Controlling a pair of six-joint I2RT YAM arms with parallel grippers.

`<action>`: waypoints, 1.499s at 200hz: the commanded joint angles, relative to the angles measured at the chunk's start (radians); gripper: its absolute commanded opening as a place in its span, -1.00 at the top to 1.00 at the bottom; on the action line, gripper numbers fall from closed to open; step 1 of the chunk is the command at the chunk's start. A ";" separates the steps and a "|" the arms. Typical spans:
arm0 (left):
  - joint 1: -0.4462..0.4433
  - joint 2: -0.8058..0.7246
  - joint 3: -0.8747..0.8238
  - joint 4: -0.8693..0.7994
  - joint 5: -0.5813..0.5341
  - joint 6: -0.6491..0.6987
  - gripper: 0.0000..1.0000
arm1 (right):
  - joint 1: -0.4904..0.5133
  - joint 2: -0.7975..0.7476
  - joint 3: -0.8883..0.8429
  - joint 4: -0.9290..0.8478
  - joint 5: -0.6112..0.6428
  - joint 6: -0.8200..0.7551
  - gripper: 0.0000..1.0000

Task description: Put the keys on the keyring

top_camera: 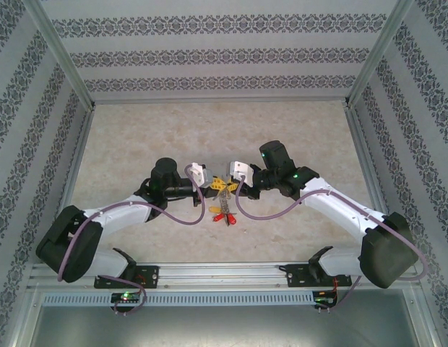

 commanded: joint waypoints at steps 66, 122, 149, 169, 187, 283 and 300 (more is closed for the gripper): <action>-0.011 0.014 -0.030 0.223 0.029 -0.049 1.00 | -0.011 0.069 -0.001 0.039 -0.071 0.028 0.63; -0.011 0.026 -0.047 0.298 0.015 -0.069 1.00 | -0.017 0.101 0.011 0.053 -0.113 0.038 0.60; -0.014 0.055 -0.053 0.365 0.001 -0.094 1.00 | -0.022 0.110 0.001 0.107 -0.165 0.076 0.61; -0.018 0.072 -0.054 0.384 -0.010 -0.095 1.00 | -0.030 0.099 -0.002 0.115 -0.181 0.085 0.89; -0.018 0.070 -0.066 0.366 -0.028 -0.072 1.00 | -0.026 0.079 0.010 0.059 -0.126 0.060 0.96; -0.016 -0.011 -0.018 -0.154 -0.116 0.173 0.97 | 0.128 0.103 0.171 -0.285 0.329 -0.088 1.00; -0.016 -0.024 -0.013 -0.199 -0.134 0.202 1.00 | 0.128 0.089 0.172 -0.263 0.289 -0.082 1.00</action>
